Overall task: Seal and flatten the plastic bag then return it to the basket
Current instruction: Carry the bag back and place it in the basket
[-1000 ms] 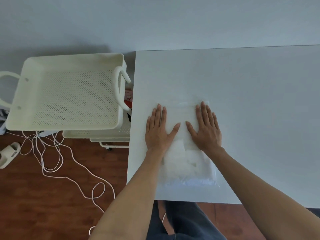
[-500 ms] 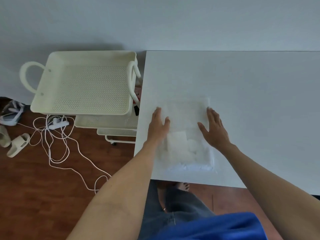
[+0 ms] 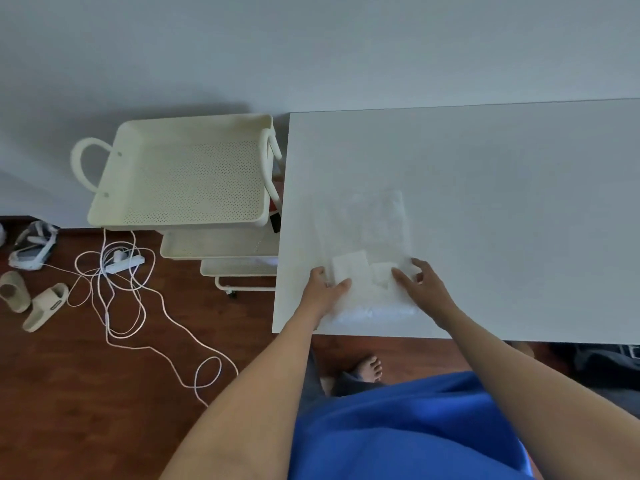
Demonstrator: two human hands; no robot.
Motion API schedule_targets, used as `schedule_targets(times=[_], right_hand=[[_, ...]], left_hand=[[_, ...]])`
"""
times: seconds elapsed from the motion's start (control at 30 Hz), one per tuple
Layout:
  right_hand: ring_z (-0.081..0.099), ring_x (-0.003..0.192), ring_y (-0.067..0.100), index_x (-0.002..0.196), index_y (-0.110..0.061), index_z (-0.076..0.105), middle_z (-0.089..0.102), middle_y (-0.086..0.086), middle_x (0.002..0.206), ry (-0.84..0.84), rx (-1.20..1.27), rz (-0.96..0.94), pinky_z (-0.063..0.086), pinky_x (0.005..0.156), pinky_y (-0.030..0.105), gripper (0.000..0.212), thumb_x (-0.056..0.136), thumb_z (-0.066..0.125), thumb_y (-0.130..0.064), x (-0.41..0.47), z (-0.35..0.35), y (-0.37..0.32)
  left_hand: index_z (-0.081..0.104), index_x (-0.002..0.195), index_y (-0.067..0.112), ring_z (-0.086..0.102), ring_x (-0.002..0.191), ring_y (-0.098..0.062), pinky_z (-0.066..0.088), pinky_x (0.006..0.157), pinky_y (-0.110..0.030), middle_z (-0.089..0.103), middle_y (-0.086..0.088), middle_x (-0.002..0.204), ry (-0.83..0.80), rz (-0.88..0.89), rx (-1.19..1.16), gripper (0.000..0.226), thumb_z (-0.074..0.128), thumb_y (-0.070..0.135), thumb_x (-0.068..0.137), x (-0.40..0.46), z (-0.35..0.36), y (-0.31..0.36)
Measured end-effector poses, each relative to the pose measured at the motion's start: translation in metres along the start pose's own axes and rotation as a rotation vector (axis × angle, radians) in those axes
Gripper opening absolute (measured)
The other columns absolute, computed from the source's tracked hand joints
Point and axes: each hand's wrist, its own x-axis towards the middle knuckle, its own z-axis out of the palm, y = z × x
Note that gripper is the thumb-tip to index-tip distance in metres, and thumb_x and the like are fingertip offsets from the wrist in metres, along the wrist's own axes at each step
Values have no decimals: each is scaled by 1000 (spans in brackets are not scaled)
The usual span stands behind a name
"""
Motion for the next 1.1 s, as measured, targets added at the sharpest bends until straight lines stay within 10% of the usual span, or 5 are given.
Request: schedule_targets(times=[0.13, 0.6, 0.8, 1.1], right_hand=[[63, 89, 20, 140, -19, 52, 59, 6, 103, 50, 162, 34, 50, 68, 28, 65, 89, 76, -50, -10, 3, -13], [68, 103, 28, 139, -16, 52, 65, 17, 117, 156, 252, -220, 54, 85, 35, 59, 91, 76, -41, 3, -15, -162], [65, 101, 26, 141, -14, 52, 61, 13, 108, 156, 230, -350, 53, 89, 36, 60, 92, 75, -40, 15, 0, -247], [61, 100, 24, 140, -14, 51, 56, 10, 102, 52, 188, -394, 52, 98, 40, 57, 94, 73, -40, 39, 73, -338]], left_hand=[[35, 149, 18, 59, 98, -16, 49, 77, -23, 54, -6, 127, 42, 63, -21, 70, 73, 31, 91, -4, -3, 6], [48, 141, 19, 57, 97, -21, 50, 99, -40, 52, -5, 109, 209, 424, 7, 56, 70, 29, 91, -6, -64, 143], [54, 130, 23, 57, 89, -19, 47, 70, -26, 56, 0, 101, 272, 572, -15, 41, 67, 28, 92, 0, -126, 197], [48, 140, 19, 59, 93, -21, 52, 84, -35, 55, -4, 107, 346, 563, -21, 52, 66, 32, 92, 35, -238, 218]])
